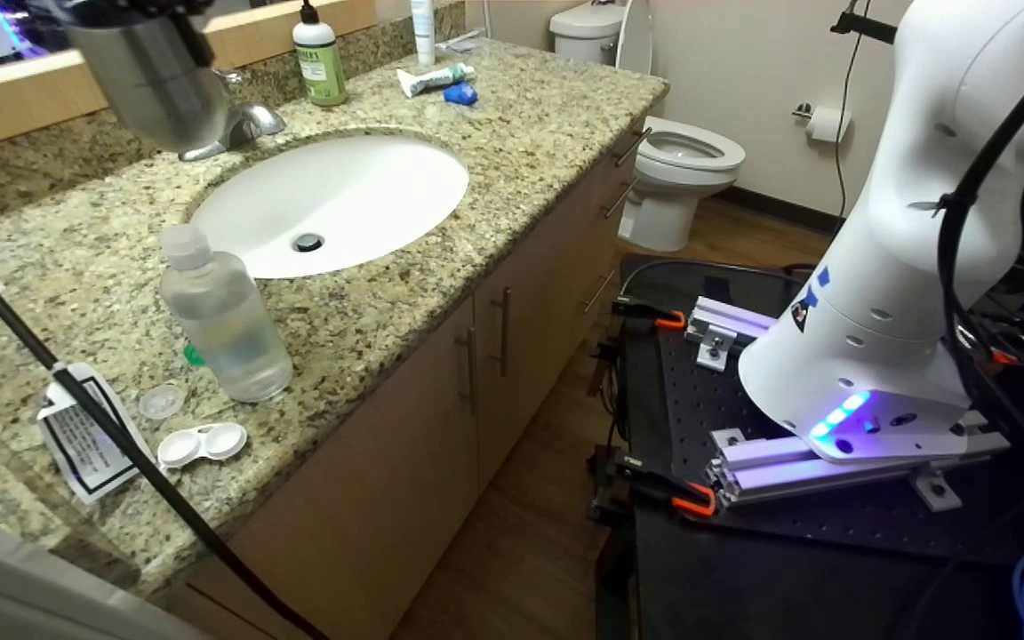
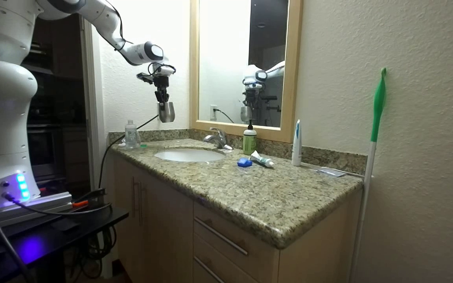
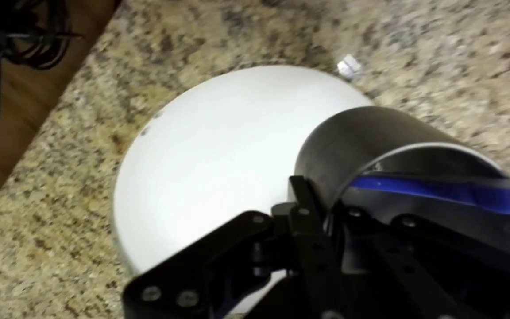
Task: Pick up the silver cup and move it to the left. Pick up the silver cup and move it to the right
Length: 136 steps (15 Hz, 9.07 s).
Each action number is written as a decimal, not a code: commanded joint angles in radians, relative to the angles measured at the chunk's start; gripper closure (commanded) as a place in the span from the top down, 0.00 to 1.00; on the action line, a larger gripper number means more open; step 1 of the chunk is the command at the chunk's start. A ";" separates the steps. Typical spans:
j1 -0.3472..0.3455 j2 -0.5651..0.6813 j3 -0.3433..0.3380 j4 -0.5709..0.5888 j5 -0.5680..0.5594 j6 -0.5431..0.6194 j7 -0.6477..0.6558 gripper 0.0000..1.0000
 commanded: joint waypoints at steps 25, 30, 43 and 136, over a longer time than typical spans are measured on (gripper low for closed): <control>-0.053 0.573 -0.009 0.733 0.227 -0.121 0.551 0.02; -0.049 0.653 -0.004 0.787 0.226 -0.102 0.558 0.02; -0.090 0.791 -0.036 0.934 0.226 -0.117 0.615 0.33; -0.102 0.708 -0.063 1.015 0.210 -0.334 0.687 0.01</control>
